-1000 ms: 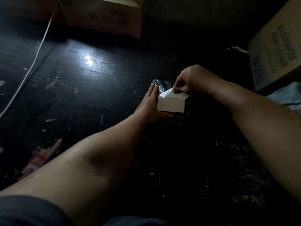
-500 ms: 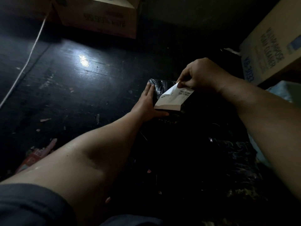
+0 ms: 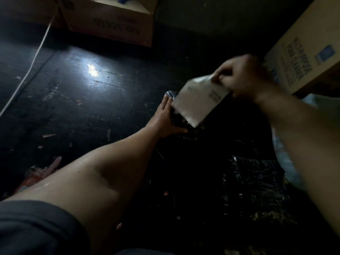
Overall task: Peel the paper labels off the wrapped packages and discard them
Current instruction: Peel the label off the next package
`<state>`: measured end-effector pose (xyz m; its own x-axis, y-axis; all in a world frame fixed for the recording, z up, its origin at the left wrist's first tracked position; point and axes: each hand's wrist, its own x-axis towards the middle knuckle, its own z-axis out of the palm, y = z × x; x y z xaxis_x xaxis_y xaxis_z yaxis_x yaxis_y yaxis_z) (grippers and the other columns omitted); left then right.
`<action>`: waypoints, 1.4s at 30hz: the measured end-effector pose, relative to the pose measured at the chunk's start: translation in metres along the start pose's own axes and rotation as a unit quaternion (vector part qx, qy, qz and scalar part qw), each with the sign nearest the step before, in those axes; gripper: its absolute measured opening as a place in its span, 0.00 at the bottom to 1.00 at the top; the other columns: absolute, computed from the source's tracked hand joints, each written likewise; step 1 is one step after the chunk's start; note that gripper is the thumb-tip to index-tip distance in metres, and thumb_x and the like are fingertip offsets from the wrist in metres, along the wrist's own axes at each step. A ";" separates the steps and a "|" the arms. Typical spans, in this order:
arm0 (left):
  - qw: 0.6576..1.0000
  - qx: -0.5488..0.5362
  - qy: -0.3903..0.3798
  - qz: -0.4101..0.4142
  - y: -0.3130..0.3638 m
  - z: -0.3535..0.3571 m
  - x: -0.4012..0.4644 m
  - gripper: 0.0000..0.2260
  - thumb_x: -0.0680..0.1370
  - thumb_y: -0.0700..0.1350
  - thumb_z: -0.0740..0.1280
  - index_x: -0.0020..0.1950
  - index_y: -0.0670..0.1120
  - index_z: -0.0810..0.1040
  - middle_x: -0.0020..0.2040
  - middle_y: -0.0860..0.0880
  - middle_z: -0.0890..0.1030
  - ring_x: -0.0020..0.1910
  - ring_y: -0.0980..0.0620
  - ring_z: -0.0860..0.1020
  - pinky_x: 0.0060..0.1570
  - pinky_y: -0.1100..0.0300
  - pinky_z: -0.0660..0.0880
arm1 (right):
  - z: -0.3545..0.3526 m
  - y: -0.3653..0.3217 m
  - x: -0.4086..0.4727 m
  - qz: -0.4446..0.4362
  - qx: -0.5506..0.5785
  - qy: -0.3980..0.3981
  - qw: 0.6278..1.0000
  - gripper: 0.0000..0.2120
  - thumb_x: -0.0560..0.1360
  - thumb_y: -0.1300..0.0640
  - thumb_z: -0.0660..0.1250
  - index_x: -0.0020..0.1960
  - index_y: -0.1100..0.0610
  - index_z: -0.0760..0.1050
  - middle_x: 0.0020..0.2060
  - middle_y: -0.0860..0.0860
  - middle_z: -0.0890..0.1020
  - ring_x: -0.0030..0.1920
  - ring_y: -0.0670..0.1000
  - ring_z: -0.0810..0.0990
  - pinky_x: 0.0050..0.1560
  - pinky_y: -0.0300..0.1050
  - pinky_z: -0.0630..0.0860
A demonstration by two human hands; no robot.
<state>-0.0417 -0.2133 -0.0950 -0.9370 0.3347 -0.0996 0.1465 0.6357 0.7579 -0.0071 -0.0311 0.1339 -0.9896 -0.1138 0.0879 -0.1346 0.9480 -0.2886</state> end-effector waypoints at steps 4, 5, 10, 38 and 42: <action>0.999 0.032 -0.014 -0.008 0.004 0.000 0.001 0.67 0.56 0.67 0.79 0.80 0.47 0.40 0.80 0.50 0.37 0.79 0.46 0.45 0.75 0.44 0.57 | -0.055 -0.013 -0.003 -0.021 0.023 0.052 0.998 0.09 0.78 0.56 0.67 0.56 0.56 0.80 0.46 0.51 0.79 0.35 0.45 0.78 0.25 0.28 0.70; 0.999 0.045 -0.020 -0.010 0.008 -0.002 0.001 0.67 0.56 0.67 0.79 0.80 0.47 0.39 0.80 0.49 0.37 0.79 0.45 0.45 0.75 0.44 0.57 | -0.060 -0.015 -0.004 -0.037 0.009 0.048 0.998 0.09 0.77 0.57 0.67 0.56 0.57 0.81 0.47 0.50 0.80 0.40 0.48 0.79 0.29 0.29 0.72; 0.985 0.156 -0.062 -0.029 0.029 -0.015 0.000 0.65 0.60 0.67 0.78 0.80 0.47 0.38 0.80 0.46 0.38 0.79 0.40 0.44 0.75 0.40 0.56 | -0.059 -0.013 -0.010 -0.066 -0.074 0.019 0.995 0.10 0.75 0.62 0.68 0.54 0.55 0.83 0.55 0.53 0.83 0.54 0.53 0.81 0.52 0.41 0.75; 0.934 0.250 -0.068 0.248 0.369 0.210 -0.009 0.26 0.80 0.64 0.57 0.73 0.52 0.68 0.71 0.45 0.69 0.69 0.41 0.69 0.64 0.46 0.69 | -0.248 0.296 -0.214 0.186 -0.161 0.091 0.965 0.16 0.77 0.58 0.66 0.64 0.53 0.77 0.63 0.55 0.79 0.63 0.57 0.76 0.64 0.49 0.72; 0.937 0.211 -0.063 0.270 0.390 0.260 -0.009 0.28 0.80 0.63 0.57 0.76 0.50 0.63 0.76 0.44 0.62 0.74 0.40 0.61 0.70 0.44 0.65 | -0.259 0.334 -0.234 0.251 -0.186 0.089 0.946 0.12 0.76 0.59 0.65 0.57 0.56 0.81 0.55 0.57 0.81 0.54 0.59 0.80 0.56 0.51 0.77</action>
<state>0.1059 0.2123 0.0336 -0.6493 0.7496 0.1285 0.7256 0.5600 0.3999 0.1927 0.3891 0.2639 -0.8958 0.3984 0.1967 0.4093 0.9122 0.0164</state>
